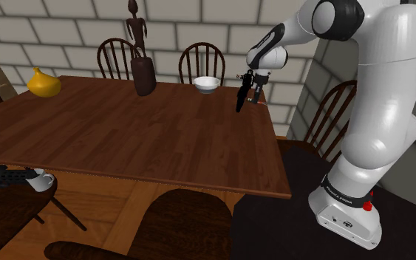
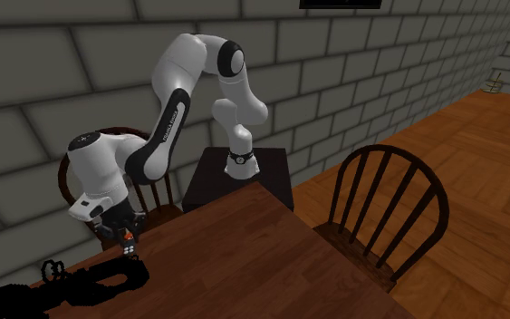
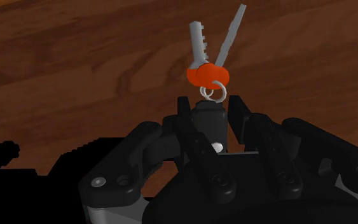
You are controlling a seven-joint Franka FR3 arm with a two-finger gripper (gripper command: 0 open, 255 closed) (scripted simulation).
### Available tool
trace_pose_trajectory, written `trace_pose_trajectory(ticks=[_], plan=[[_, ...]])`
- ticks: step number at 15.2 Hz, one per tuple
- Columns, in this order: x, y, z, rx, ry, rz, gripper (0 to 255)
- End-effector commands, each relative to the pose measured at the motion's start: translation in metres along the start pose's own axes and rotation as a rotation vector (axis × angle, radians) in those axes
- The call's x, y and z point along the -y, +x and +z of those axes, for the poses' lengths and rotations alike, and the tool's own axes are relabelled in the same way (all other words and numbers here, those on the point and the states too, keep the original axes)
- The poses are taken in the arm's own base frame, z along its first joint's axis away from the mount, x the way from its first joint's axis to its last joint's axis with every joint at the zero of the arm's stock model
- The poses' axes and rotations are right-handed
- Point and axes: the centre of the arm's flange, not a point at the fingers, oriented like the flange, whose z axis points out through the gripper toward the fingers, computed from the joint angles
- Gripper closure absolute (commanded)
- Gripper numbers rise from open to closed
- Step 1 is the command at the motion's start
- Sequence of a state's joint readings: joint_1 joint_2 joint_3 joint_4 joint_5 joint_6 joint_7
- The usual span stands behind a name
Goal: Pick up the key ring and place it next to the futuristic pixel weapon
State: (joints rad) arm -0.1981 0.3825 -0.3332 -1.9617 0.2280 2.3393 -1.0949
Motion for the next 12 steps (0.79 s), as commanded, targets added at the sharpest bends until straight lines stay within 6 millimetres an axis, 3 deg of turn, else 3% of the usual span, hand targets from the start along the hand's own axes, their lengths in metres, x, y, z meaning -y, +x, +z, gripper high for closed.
trace_pose_trajectory(ticks=[1, 12], plan=[[0.000, -0.001, 0.011, 0.000, 0.000, 0.000, 255], [0.000, -0.004, 0.069, 0.000, 0.000, 0.000, 255]])
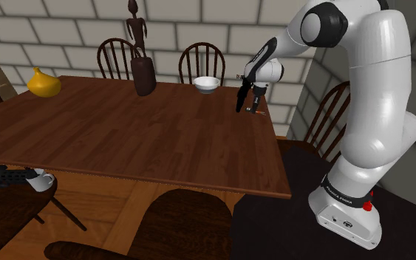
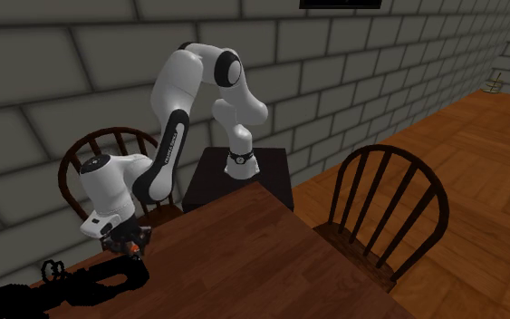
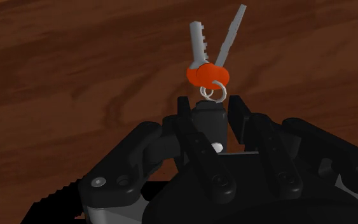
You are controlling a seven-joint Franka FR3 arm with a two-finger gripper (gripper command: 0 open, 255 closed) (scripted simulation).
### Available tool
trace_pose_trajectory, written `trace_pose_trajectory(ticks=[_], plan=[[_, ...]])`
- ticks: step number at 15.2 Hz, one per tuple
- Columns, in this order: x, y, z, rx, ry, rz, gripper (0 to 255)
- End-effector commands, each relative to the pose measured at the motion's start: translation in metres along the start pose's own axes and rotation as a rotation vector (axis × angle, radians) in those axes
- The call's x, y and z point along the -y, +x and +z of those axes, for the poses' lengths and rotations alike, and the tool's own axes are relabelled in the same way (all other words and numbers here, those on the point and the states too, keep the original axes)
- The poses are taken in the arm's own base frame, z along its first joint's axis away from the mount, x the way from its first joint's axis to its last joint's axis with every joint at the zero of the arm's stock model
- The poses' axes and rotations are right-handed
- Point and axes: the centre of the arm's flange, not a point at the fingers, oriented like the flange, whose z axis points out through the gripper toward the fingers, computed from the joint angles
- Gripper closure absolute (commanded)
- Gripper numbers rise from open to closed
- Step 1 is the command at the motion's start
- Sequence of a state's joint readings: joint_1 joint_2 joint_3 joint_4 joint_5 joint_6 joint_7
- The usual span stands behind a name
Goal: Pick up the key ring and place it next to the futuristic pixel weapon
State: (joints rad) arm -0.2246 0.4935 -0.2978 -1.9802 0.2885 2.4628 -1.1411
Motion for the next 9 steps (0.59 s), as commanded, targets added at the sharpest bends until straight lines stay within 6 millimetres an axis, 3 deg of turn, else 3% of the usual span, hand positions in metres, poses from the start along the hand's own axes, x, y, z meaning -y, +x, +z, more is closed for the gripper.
trace_pose_trajectory(ticks=[1, 9], plan=[[-0.0002, 0.0010, 0.0106, 0.000, 0.000, 0.000, 255], [-0.0002, 0.0007, 0.0156, 0.000, 0.000, 0.000, 255]])
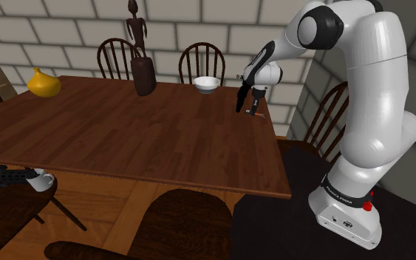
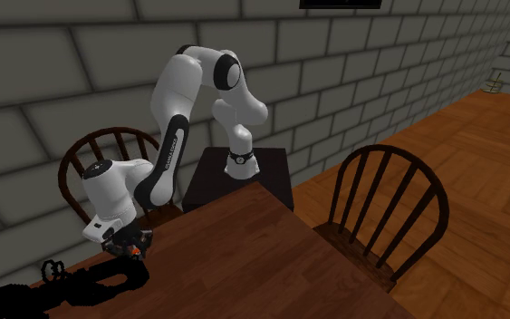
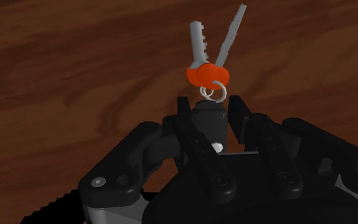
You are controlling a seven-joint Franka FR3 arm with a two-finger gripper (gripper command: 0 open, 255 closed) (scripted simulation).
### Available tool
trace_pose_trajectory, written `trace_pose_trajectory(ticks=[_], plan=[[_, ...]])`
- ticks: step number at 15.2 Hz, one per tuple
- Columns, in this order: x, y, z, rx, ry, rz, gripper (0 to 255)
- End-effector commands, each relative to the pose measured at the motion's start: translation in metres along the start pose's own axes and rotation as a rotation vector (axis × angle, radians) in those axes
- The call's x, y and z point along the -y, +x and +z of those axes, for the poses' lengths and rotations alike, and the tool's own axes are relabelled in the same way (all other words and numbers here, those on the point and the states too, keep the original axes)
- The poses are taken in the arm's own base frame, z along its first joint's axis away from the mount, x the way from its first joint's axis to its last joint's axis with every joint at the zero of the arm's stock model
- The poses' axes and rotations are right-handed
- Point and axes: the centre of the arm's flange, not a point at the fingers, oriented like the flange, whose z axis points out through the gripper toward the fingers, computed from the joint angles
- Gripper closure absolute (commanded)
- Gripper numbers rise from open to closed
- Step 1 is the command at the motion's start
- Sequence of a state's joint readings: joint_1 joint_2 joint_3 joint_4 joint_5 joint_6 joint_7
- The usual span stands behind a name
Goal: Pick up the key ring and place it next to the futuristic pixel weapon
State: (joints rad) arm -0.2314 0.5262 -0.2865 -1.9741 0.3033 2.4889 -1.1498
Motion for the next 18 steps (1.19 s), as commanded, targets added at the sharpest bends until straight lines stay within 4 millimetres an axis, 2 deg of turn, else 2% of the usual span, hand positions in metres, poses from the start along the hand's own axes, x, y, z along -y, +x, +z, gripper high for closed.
trace_pose_trajectory(ticks=[1, 6, 10, 18], plan=[[0.000, 0.000, 0.000, 0.000, 0.000, 0.000, 0], [0.000, 0.000, 0.000, 0.000, 0.000, 0.000, 0], [0.000, 0.000, -0.050, 0.000, 0.000, 0.000, 0], [0.000, 0.000, -0.050, 0.000, 0.000, 0.000, 0]])
